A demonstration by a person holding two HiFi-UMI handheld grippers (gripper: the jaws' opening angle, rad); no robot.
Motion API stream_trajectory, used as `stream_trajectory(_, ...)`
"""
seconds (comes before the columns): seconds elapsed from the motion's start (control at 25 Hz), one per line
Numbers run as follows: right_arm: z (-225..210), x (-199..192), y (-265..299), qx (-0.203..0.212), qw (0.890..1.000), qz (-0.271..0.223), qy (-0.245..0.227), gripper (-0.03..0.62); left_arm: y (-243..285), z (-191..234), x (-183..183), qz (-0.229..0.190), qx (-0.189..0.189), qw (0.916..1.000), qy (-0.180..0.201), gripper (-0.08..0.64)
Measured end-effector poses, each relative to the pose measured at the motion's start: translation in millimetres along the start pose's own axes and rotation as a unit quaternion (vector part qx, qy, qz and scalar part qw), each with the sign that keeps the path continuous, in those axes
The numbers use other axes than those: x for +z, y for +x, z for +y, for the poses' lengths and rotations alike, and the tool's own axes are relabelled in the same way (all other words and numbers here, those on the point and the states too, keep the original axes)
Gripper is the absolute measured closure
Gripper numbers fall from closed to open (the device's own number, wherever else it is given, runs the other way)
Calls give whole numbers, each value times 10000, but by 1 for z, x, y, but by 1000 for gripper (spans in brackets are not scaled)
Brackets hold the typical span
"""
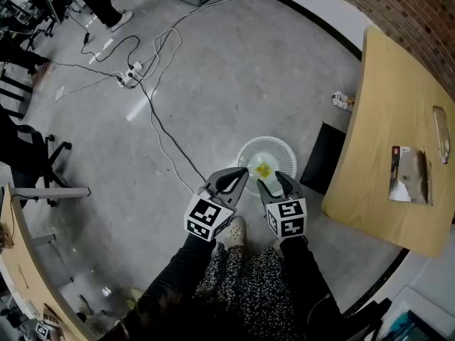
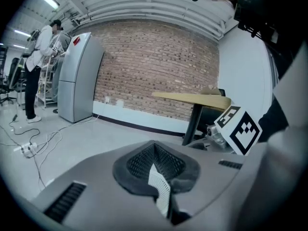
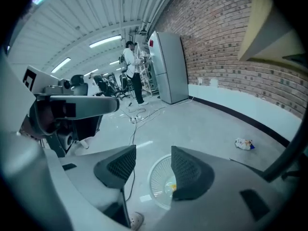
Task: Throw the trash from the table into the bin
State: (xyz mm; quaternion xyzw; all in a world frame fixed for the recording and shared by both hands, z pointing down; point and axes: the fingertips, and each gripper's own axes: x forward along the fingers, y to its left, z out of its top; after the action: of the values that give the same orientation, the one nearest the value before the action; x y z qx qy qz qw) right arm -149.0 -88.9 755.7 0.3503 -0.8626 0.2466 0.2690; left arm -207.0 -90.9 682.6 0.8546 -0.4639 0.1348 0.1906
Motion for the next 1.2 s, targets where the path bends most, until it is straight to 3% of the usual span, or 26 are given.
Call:
stream_trajectory(0.24,6,33,-37,-147,9996,-176,-140,522,-12,-9,45,-125,-9,9998,137,554)
stream_trajectory(0.36,18,61,-59,-139,9987,-382,-308,572,-21,-14,69,-204,-12,9997,165,554)
stream_trajectory(0.68,43,131,-109,-81,9945,-823,-641,581,-44,-33,132,-417,-56,9981,441,554)
stream_trajectory(1.04,16,199,-179,-594,9852,-1422,-749,581,-50,-60,203,-701,-142,9952,667,555)
stream_trajectory(1.2,-5,218,-213,-874,9800,-1647,-691,581,-42,-85,226,-699,-287,9922,991,555)
